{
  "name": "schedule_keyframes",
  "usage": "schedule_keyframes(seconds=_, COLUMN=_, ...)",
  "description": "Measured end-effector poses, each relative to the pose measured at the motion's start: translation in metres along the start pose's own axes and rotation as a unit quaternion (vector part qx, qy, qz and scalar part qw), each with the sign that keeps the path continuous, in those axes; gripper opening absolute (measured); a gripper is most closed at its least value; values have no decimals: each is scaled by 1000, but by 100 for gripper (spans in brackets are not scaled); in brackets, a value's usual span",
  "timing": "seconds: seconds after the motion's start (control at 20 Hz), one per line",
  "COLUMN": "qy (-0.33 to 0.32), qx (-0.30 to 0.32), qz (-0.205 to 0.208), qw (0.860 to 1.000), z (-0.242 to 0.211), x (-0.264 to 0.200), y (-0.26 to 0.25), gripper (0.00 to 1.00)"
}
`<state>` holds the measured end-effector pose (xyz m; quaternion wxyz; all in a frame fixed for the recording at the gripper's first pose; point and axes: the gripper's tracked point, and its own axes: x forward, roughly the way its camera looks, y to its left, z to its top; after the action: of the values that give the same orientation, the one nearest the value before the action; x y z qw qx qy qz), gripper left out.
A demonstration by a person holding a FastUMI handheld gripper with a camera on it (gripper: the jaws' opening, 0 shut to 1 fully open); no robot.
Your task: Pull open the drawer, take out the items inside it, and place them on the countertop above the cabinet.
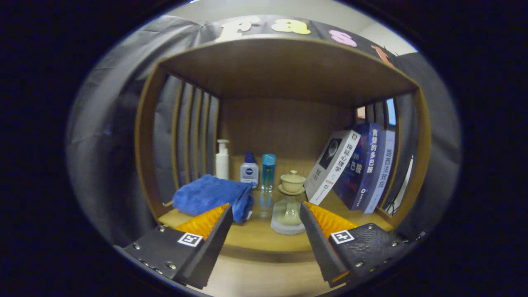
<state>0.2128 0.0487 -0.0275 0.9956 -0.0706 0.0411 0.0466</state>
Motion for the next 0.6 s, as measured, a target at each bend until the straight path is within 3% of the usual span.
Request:
schedule_keyframes(seconds=0.3, qy=-19, qx=32, qz=11, qw=999, z=12, x=-114, y=3, gripper=97)
schedule_keyframes(seconds=0.6, qy=-38, qx=44, qz=-36, qw=998, z=-6, x=-193, y=-37, gripper=97)
